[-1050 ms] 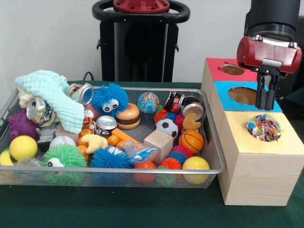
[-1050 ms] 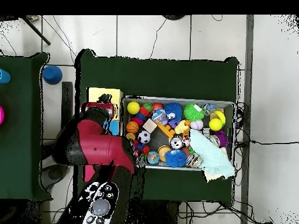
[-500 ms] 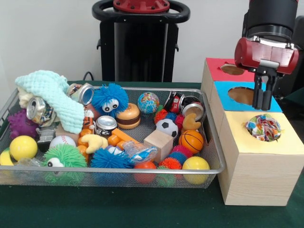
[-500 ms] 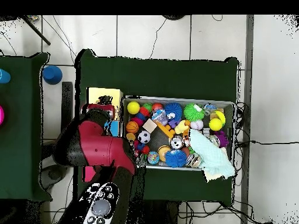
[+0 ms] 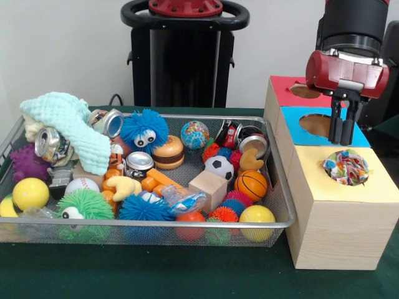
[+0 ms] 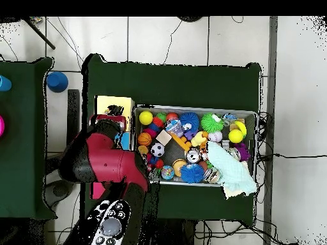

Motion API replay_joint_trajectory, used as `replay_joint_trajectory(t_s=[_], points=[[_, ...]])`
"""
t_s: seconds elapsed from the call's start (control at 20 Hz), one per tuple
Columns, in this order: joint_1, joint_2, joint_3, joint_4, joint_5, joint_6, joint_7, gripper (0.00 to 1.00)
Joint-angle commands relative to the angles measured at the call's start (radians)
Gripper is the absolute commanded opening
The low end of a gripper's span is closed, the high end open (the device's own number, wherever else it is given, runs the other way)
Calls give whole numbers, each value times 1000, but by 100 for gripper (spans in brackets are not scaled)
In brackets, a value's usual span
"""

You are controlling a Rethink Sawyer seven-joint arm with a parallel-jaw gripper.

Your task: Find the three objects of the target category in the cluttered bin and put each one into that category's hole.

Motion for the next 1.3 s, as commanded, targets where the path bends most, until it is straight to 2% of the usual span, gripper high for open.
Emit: replay_joint_trajectory(t_s=[0.05, 0.75, 1.0, 1.3], points=[[-10, 41, 63, 61, 39, -51, 239, 0], [-15, 29, 67, 69, 30, -36, 233, 0], [-30, 18, 90, 78, 18, -49, 238, 0], [-20, 16, 78, 77, 24, -50, 238, 0]])
